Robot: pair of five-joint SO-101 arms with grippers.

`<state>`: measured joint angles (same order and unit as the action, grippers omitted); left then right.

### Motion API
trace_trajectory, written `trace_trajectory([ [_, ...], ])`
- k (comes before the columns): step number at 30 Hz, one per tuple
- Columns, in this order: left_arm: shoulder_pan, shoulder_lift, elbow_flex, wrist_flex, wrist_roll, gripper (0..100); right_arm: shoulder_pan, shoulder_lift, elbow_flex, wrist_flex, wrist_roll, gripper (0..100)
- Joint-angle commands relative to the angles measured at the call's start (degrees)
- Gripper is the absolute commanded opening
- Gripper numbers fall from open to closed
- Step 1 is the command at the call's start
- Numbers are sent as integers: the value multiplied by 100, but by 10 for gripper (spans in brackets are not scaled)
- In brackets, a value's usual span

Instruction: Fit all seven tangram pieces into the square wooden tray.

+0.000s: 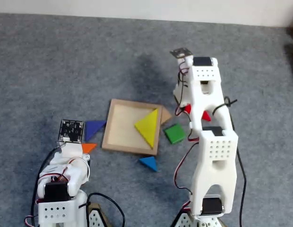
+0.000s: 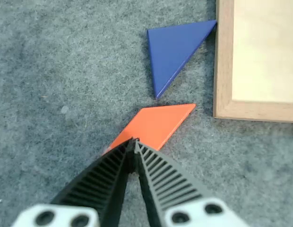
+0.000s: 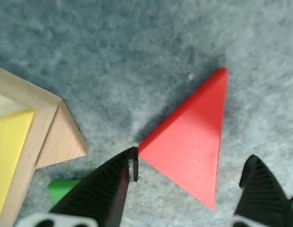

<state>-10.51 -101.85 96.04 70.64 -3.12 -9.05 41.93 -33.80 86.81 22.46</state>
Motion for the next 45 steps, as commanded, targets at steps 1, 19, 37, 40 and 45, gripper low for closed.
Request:
trace_trajectory([
  [1, 48, -251, 110, 9, -44, 5, -57, -4, -31, -127, -62, 329],
  [19, 48, -251, 110, 9, -44, 5, -57, 866, -101, -92, 229, 149],
  [37, 48, -251, 110, 9, -44, 5, -374, -444, -171, 1314, 1310, 73],
  [40, 48, -251, 110, 9, -44, 5, -646, -725, -163, 1358, 1284, 73],
  [45, 48, -251, 110, 9, -44, 5, -1235, -989, -163, 1358, 1266, 73],
])
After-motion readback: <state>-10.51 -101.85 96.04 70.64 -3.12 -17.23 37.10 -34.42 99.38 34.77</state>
